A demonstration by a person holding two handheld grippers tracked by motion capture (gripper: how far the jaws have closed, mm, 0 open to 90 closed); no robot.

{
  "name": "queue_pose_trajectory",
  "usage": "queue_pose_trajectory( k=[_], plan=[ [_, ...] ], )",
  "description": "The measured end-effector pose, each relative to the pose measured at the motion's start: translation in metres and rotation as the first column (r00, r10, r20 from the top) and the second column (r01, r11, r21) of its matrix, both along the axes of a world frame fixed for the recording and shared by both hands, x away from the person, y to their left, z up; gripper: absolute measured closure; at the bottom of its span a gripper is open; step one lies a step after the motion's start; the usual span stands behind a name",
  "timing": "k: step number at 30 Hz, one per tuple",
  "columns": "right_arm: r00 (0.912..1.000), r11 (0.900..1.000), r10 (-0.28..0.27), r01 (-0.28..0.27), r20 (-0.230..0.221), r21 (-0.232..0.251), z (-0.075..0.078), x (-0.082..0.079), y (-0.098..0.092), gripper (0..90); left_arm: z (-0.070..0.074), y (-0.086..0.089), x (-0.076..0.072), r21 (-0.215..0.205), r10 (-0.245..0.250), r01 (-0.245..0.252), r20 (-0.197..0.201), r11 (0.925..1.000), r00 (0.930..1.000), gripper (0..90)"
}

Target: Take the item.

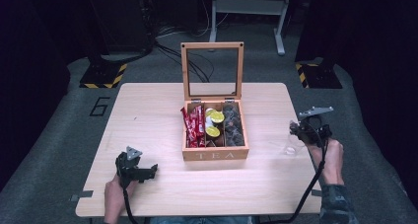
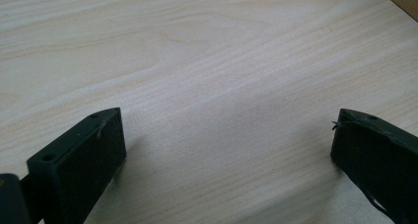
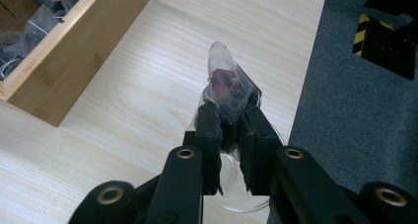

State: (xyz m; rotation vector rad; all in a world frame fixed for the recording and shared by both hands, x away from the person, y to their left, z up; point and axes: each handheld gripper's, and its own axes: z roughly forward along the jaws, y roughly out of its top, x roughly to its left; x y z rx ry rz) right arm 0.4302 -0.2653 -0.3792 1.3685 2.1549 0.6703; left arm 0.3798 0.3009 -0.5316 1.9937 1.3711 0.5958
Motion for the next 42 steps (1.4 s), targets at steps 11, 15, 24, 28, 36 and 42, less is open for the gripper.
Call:
queue_pose_trajectory(
  k=[11,15,24,28,36,42],
  plan=[
    [0.998,0.999,-0.034,0.032,-0.053,-0.033,-0.013,0.001,-0.009,79.8,0.0,0.0,0.0,0.0,0.0,0.0,0.0,1.0,1.0,0.1],
    [0.9965,0.999,-0.037,0.034,-0.075,-0.04,-0.017,0.002,-0.012,79.8,0.0,0.0,0.0,0.0,0.0,0.0,0.0,1.0,1.0,0.1],
    [0.9917,0.998,-0.058,0.055,-0.115,-0.03,-0.027,0.006,-0.014,79.7,0.0,0.0,0.0,0.0,0.001,-0.001,0.0,1.0,1.0,0.1],
    [0.9905,0.998,-0.057,0.054,-0.125,-0.03,-0.03,0.007,-0.016,79.7,0.0,0.0,0.0,0.0,0.0,0.0,0.0,1.0,1.0,0.1],
    [0.9871,0.998,-0.06,0.057,-0.149,-0.021,-0.034,0.01,-0.016,79.5,0.0,0.0,0.0,0.001,-0.001,0.001,0.0,1.0,1.0,0.1],
    [0.9861,0.998,-0.056,0.054,-0.156,-0.02,-0.035,0.011,-0.016,79.1,0.0,0.0,0.0,0.0,0.0,0.0,0.0,1.0,1.0,0.1]
  ],
)
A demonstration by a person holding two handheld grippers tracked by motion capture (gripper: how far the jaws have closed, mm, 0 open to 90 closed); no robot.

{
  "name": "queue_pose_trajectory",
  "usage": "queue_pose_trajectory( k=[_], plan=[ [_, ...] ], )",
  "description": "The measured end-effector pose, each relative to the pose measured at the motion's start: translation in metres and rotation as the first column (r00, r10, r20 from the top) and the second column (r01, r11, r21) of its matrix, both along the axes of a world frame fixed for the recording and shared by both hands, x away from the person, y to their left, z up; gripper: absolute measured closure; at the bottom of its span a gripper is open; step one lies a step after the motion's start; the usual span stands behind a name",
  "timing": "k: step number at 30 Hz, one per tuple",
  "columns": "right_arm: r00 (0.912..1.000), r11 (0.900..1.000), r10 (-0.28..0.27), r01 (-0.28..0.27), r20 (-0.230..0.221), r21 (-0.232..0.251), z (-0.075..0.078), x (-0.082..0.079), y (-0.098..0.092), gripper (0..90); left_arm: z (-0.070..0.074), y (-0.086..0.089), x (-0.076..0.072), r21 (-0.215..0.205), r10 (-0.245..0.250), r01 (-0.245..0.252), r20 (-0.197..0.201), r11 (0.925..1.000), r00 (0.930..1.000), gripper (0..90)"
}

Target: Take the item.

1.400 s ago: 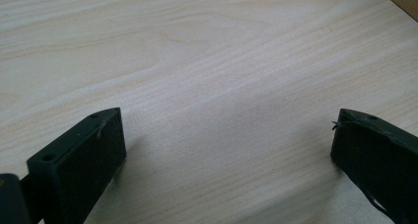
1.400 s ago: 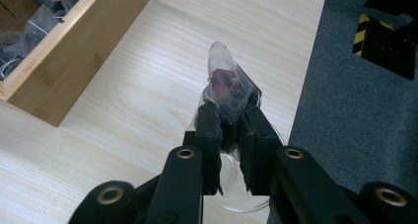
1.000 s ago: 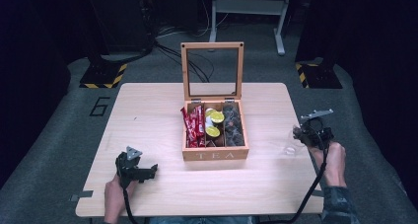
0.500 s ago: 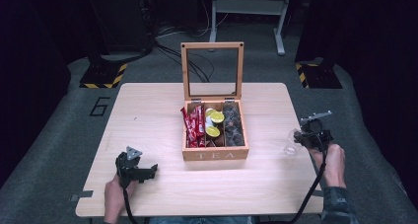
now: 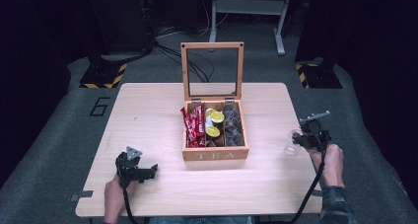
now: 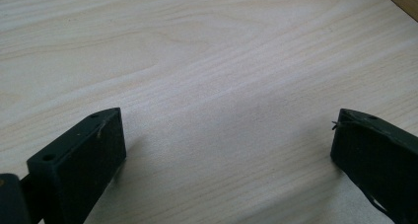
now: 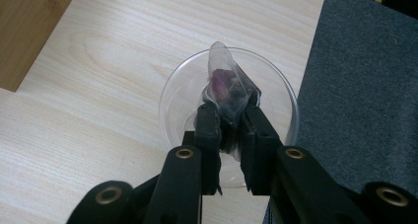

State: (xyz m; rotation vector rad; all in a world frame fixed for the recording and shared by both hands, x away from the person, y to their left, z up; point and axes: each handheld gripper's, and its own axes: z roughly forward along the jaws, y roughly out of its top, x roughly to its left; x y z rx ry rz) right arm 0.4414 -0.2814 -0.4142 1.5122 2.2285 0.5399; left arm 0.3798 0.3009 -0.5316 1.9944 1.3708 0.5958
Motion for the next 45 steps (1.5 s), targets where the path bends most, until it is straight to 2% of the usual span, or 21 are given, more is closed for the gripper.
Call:
queue_pose_trajectory(
  k=[6,11,13,16,19,26,29,36,43,45],
  plan=[
    [1.0,1.0,0.005,-0.005,0.002,-0.001,0.0,0.0,0.002,75.8,0.0,0.0,0.0,-0.001,0.001,-0.001,0.001,1.0,1.0,0.1],
    [0.9999,1.0,0.006,-0.006,0.011,-0.003,0.003,-0.003,0.003,69.3,0.0,0.0,0.0,0.0,0.001,-0.001,0.0,1.0,1.0,0.1],
    [0.9997,1.0,0.006,-0.006,0.024,-0.002,0.005,-0.005,0.003,64.0,0.0,0.0,0.0,0.0,0.0,0.0,0.0,1.0,1.0,0.1],
    [0.9991,1.0,0.005,-0.005,0.043,-0.004,0.01,-0.007,0.004,51.6,0.0,0.0,0.0,-0.001,0.001,-0.001,0.0,1.0,1.0,0.1],
    [0.9971,1.0,-0.008,0.007,0.076,0.021,0.016,-0.01,0.008,40.5,0.0,0.0,0.0,0.0,0.0,0.0,0.0,1.0,1.0,0.1],
    [0.9903,0.997,0.038,-0.046,0.134,0.058,0.023,-0.025,0.021,20.6,0.0,0.0,0.0,0.0,0.0,0.0,0.003,1.0,1.0,0.1],
    [0.986,0.995,0.057,-0.069,0.157,0.07,0.024,-0.032,0.027,15.6,0.0,0.0,0.0,0.0,0.0,0.0,0.003,1.0,1.0,0.1],
    [0.9714,0.987,0.109,-0.131,0.211,0.093,0.022,-0.048,0.042,11.6,0.0,0.0,0.0,0.001,-0.001,0.001,0.002,1.0,1.0,0.1],
    [0.9542,0.98,0.151,-0.179,0.258,0.087,0.016,-0.064,0.057,8.7,0.0,0.0,0.0,0.001,-0.001,0.001,0.002,1.0,1.0,0.1],
    [0.9523,0.978,0.158,-0.187,0.261,0.09,0.014,-0.067,0.062,8.6,0.0,0.0,0.0,0.0,-0.001,0.001,0.002,1.0,1.0,0.1]
  ],
)
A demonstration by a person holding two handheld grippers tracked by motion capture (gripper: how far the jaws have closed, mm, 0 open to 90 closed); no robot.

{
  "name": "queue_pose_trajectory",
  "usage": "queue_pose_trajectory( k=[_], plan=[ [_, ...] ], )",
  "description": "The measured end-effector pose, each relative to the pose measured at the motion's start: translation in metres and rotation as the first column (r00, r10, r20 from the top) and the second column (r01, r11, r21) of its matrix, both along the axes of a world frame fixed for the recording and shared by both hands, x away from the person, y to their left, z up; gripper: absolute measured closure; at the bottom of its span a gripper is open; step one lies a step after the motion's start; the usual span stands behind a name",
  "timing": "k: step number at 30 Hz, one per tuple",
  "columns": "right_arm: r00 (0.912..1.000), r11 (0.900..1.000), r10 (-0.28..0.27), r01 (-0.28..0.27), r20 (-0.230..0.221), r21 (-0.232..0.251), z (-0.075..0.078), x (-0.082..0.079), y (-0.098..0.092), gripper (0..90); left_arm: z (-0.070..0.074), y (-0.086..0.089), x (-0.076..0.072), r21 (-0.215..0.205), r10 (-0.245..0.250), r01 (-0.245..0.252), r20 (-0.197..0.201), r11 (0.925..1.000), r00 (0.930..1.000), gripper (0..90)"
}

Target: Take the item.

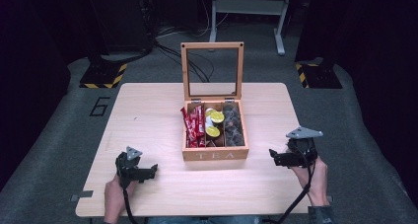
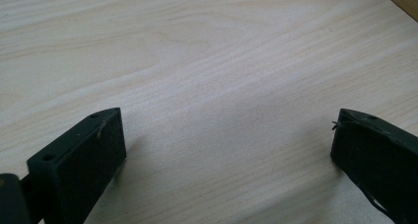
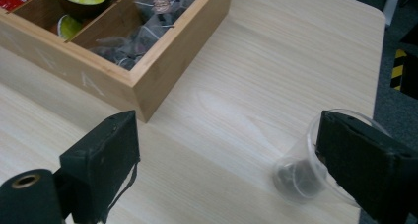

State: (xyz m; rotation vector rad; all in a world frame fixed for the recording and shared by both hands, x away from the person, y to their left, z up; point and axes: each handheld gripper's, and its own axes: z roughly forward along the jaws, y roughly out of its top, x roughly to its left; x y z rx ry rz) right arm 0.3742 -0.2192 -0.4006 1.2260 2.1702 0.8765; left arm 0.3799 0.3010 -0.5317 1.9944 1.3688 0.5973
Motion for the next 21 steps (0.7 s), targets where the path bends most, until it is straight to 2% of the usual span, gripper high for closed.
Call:
queue_pose_trajectory(
  k=[1,5,11,12,17,19,21],
  plan=[
    [0.9999,1.0,0.008,-0.008,0.013,-0.006,-0.002,-0.002,0.003,8.5,0.0,0.0,0.0,0.0,0.0,0.0,0.001,1.0,1.0,0.1],
    [0.9993,0.999,0.032,-0.032,0.018,-0.003,-0.007,-0.006,0.011,8.2,0.0,0.0,0.0,0.001,-0.003,0.003,-0.007,1.0,1.0,0.1],
    [0.9983,0.998,0.058,-0.058,0.005,0.023,-0.021,-0.013,0.024,8.0,0.0,0.0,0.0,0.0,0.0,0.0,0.001,1.0,1.0,0.1],
    [0.9975,0.997,0.071,-0.071,0.007,0.012,-0.024,-0.014,0.025,8.0,0.0,0.0,0.0,0.0,0.0,0.0,0.001,1.0,1.0,0.1],
    [0.9962,0.996,0.086,-0.085,-0.013,0.028,-0.045,-0.018,0.036,7.7,0.0,0.0,0.0,-0.001,0.001,-0.001,-0.001,1.0,1.0,0.1],
    [0.9954,0.995,0.095,-0.095,-0.009,0.032,-0.057,-0.021,0.04,8.9,0.0,0.0,0.0,-0.001,0.001,-0.001,-0.001,1.0,1.0,0.1],
    [0.9934,0.993,0.111,-0.11,-0.027,0.041,-0.07,-0.023,0.044,8.3,0.0,0.0,0.0,-0.001,0.001,-0.001,-0.001,1.0,1.0,0.1]
  ],
)
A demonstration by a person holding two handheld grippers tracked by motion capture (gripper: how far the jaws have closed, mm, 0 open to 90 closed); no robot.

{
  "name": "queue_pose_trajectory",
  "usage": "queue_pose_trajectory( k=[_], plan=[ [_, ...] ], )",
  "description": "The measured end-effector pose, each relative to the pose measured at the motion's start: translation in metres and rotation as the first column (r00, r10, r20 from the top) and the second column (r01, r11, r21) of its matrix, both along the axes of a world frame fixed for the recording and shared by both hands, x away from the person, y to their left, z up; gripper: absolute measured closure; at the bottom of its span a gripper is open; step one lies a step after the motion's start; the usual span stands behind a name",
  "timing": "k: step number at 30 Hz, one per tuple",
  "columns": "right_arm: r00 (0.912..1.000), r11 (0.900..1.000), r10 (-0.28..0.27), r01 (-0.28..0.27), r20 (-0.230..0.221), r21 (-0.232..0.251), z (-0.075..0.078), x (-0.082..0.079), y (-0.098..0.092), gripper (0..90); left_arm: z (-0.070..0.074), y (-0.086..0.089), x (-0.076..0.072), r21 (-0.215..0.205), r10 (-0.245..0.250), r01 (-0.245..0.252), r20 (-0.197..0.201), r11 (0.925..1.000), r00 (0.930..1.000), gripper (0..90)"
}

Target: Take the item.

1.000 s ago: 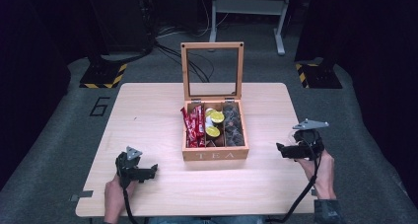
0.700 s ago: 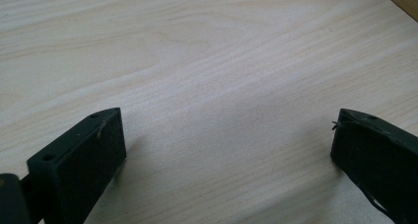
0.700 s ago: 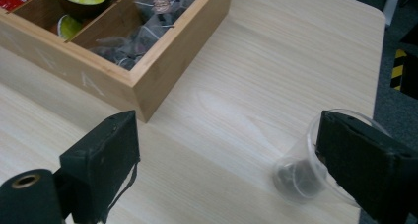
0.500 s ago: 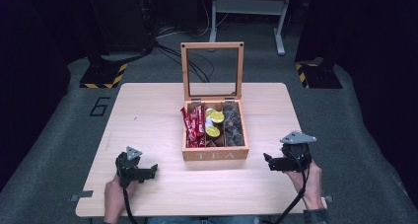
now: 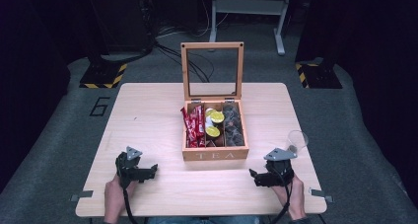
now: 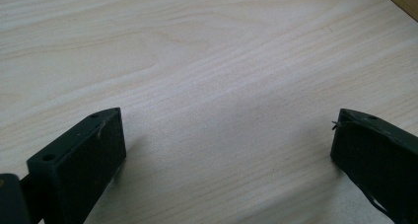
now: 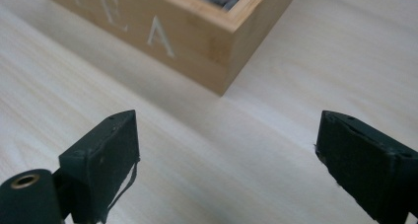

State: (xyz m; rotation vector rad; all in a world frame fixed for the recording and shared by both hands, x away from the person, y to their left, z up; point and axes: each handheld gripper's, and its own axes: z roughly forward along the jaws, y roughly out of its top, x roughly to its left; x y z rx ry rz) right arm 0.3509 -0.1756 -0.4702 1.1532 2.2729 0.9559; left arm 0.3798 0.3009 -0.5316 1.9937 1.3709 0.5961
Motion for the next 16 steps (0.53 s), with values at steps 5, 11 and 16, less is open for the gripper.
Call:
queue_pose_trajectory(
  k=[5,11,16],
  plan=[
    [0.9976,0.999,0.029,-0.027,-0.063,0.023,-0.033,-0.003,0.008,5.7,0.0,0.0,0.0,0.0,0.0,0.0,0.0,1.0,1.0,0.1],
    [0.9937,0.998,0.047,-0.043,-0.102,0.044,-0.056,-0.002,0.014,1.3,0.0,0.0,0.0,0.0,0.0,0.0,0.003,1.0,1.0,0.1],
    [0.9962,1.0,0.018,-0.017,-0.085,0.013,-0.058,-0.003,0.02,0.0,0.0,0.0,0.0,0.001,-0.003,0.003,-0.003,1.0,1.0,0.1]
  ],
)
